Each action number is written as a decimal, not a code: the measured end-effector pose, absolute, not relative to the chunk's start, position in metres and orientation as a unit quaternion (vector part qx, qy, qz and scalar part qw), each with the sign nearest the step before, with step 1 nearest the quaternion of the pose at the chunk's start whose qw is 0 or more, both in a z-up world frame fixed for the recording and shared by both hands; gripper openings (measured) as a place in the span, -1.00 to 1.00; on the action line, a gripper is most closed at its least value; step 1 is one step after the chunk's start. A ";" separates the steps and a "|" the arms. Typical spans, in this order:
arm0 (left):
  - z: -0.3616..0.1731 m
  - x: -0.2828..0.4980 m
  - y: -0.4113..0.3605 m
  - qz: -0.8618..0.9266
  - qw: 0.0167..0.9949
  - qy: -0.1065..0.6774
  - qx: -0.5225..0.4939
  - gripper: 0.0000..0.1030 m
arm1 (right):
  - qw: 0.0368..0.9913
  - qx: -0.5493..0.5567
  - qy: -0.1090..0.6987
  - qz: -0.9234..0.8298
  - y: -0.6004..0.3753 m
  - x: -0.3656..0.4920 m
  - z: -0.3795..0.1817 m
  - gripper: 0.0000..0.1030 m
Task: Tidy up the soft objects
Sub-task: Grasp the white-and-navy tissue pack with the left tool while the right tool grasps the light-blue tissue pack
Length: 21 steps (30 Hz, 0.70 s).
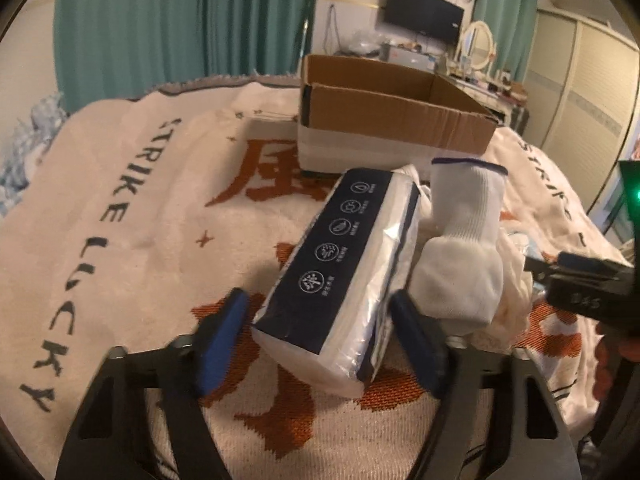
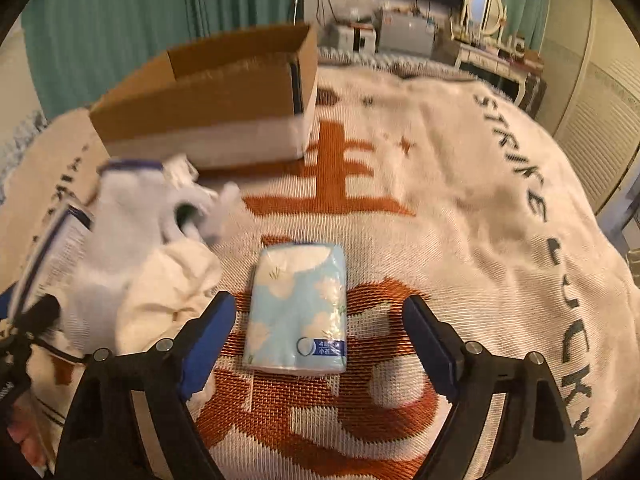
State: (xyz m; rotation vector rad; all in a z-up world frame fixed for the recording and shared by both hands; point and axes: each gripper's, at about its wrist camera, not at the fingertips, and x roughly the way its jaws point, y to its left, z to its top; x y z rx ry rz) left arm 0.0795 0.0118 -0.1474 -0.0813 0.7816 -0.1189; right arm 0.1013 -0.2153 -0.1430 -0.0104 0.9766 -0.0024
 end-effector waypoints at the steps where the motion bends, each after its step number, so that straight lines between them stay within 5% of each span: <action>1: -0.149 0.080 0.012 -0.061 0.922 0.380 -0.040 0.16 | 0.880 -0.005 0.474 0.001 -0.214 0.104 -0.148 0.53; 3: -0.148 0.080 0.010 -0.072 0.923 0.375 -0.036 0.05 | 0.875 -0.008 0.483 0.004 -0.209 0.108 -0.154 0.40; 4: -0.147 0.079 0.009 -0.081 0.924 0.373 -0.033 -0.02 | 0.877 -0.020 0.480 -0.002 -0.207 0.108 -0.156 0.08; 5: -0.146 0.079 0.008 -0.084 0.924 0.371 -0.030 -0.06 | 0.880 -0.025 0.475 -0.006 -0.205 0.107 -0.155 -0.01; 21: -0.077 0.031 0.014 -0.090 0.945 0.314 -0.028 -0.18 | 0.916 0.002 0.401 0.031 -0.204 0.051 -0.075 -0.04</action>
